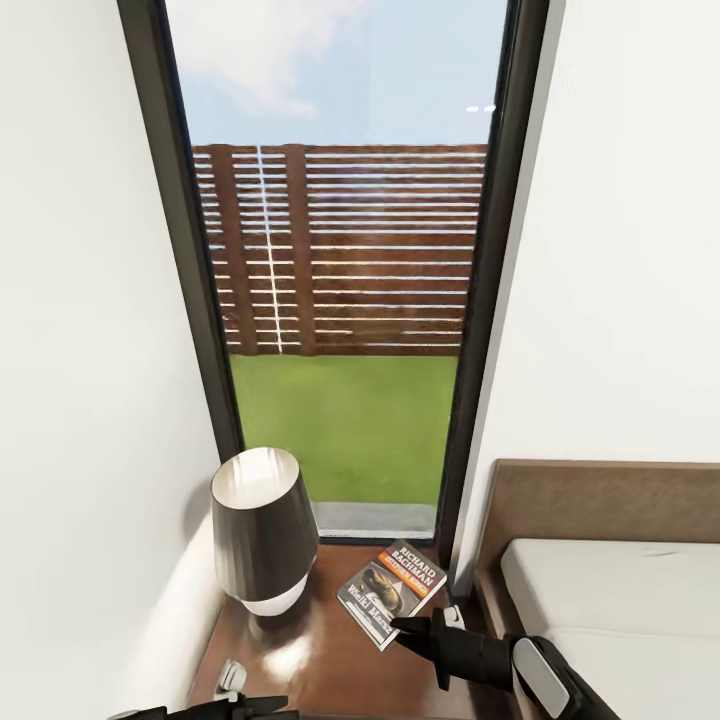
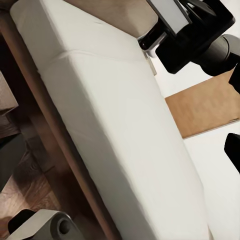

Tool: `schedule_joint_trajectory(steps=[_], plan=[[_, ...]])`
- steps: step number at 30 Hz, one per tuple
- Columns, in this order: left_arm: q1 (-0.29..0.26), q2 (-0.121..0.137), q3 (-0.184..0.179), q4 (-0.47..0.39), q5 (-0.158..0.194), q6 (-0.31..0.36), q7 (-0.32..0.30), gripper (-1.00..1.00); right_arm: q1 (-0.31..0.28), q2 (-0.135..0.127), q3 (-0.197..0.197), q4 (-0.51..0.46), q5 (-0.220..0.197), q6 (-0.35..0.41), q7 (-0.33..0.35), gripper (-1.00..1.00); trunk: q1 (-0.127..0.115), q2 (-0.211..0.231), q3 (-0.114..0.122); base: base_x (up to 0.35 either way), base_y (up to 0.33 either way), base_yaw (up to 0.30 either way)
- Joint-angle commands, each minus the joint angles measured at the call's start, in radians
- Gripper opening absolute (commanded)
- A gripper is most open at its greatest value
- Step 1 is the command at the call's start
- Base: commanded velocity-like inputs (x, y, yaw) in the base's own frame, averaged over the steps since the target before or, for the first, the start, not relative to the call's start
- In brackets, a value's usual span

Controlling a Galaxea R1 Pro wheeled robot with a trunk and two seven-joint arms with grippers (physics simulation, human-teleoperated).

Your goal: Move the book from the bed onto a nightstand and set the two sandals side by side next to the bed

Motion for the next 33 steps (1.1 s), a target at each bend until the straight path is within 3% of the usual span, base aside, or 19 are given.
schedule_joint_trajectory(steps=[1, 33], plan=[[-0.001, 0.001, -0.007, 0.000, 0.009, 0.011, -0.001, 1.00, -0.001, -0.001, 0.004, 0.000, -0.001, 0.001, 0.005, -1.00, 0.004, -0.009, -0.005, 0.000, 0.000, 0.000], [0.000, 0.000, -0.007, 0.000, 0.009, 0.010, 0.000, 1.00, -0.001, 0.001, 0.004, 0.001, -0.001, 0.001, 0.005, -1.00, 0.127, -0.233, -0.105, 0.000, 0.000, 0.000]])
